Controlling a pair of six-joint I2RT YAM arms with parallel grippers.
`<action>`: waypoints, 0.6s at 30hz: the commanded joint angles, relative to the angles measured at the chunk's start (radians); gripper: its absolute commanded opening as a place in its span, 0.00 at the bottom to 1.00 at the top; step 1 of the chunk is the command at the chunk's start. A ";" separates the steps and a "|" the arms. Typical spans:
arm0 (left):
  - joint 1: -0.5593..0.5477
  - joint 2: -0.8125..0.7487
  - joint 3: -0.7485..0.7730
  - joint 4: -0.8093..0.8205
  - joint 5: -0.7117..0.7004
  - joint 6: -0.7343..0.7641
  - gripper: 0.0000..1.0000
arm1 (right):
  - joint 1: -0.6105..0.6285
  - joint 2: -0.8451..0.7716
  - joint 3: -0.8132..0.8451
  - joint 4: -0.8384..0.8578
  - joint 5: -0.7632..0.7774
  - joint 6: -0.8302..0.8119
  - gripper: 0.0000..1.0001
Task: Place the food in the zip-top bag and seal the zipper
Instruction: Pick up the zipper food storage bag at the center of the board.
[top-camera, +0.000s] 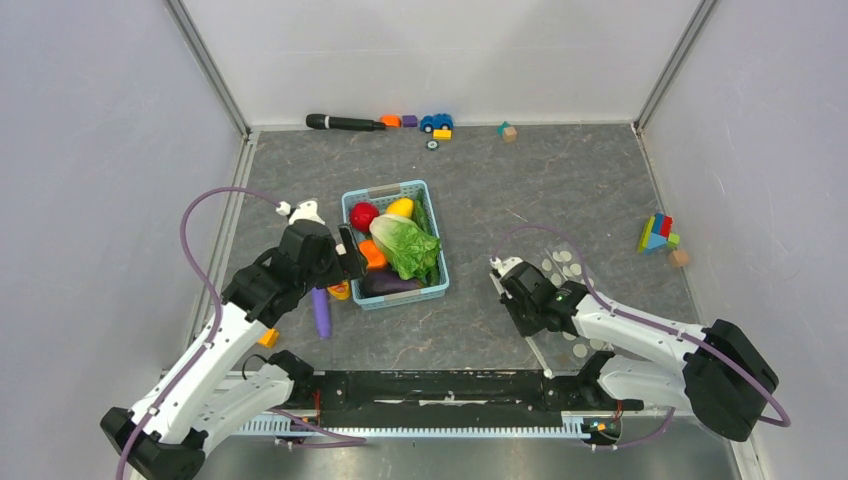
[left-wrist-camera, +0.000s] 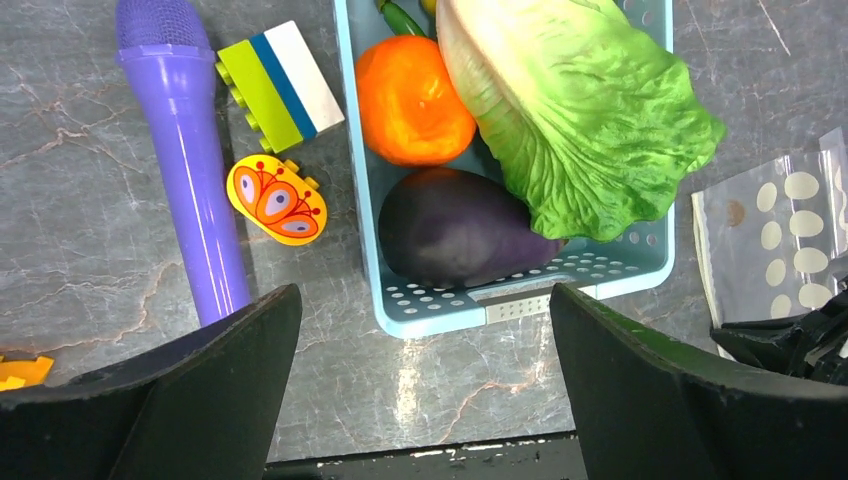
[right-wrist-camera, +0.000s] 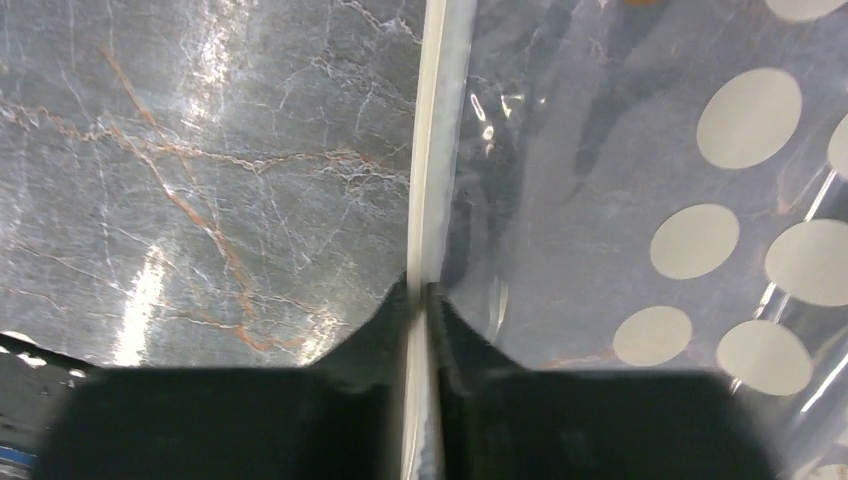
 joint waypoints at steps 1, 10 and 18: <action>-0.002 -0.020 0.023 0.050 -0.036 -0.001 1.00 | 0.004 -0.008 -0.002 0.041 0.036 0.011 0.05; -0.002 -0.002 0.019 0.128 0.079 0.030 1.00 | 0.001 -0.066 0.081 0.025 0.112 -0.025 0.00; -0.002 0.023 0.019 0.255 0.270 0.058 1.00 | 0.001 -0.126 0.202 0.016 0.170 -0.095 0.00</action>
